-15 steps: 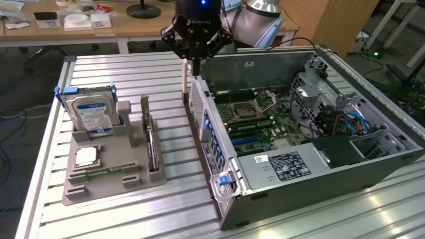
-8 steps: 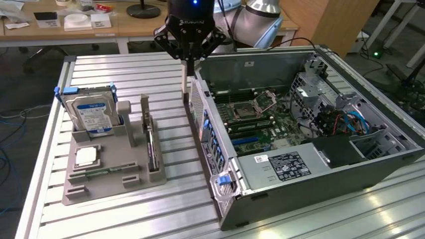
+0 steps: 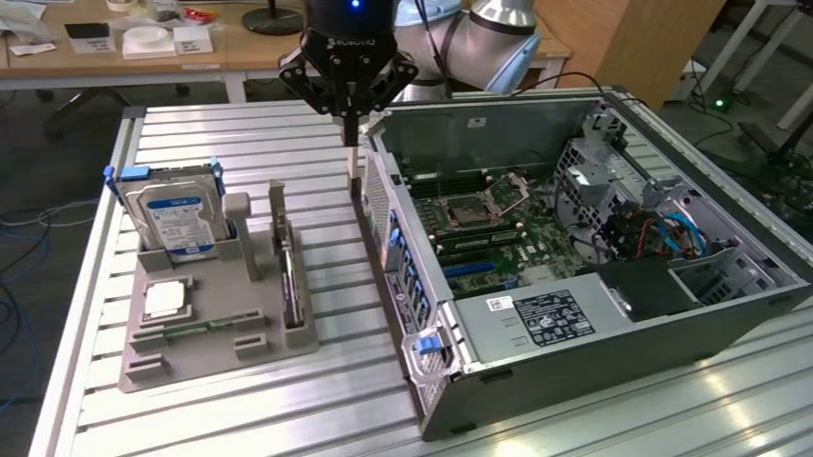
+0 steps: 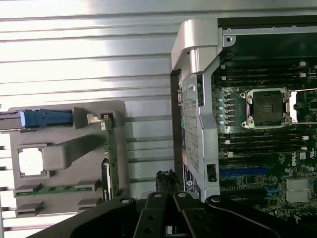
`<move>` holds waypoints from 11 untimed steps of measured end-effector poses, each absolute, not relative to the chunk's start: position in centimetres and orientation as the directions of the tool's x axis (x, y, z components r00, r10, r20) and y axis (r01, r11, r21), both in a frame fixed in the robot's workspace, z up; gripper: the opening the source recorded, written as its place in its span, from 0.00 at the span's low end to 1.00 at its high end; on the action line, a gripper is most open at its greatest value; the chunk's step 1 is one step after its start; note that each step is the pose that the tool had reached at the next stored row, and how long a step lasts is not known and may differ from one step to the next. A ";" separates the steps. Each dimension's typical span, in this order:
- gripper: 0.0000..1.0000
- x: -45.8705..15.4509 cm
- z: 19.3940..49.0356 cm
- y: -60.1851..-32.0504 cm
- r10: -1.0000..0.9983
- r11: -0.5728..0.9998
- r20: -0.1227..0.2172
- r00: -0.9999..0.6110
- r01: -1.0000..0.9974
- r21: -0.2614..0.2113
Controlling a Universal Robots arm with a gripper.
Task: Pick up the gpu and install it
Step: 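Reach for the gpu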
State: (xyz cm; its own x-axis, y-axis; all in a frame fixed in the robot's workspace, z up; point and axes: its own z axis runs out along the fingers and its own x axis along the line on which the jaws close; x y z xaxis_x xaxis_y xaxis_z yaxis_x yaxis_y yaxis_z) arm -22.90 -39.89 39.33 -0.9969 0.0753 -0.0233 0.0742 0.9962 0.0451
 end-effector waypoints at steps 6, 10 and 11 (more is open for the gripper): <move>0.11 -23.8 39.3 -39.9 0.075 0.996 -0.023 -0.997 0.074 0.045; 0.11 -24.4 39.3 -39.9 0.075 0.996 -0.023 -0.997 0.074 0.045; 0.11 -24.5 39.3 -39.9 0.075 0.996 -0.023 -0.997 0.074 0.045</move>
State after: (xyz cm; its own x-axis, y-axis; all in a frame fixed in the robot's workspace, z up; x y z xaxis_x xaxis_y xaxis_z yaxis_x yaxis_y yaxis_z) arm -24.50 -39.89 39.33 -0.9969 0.0753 -0.0233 0.0741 0.9962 0.0451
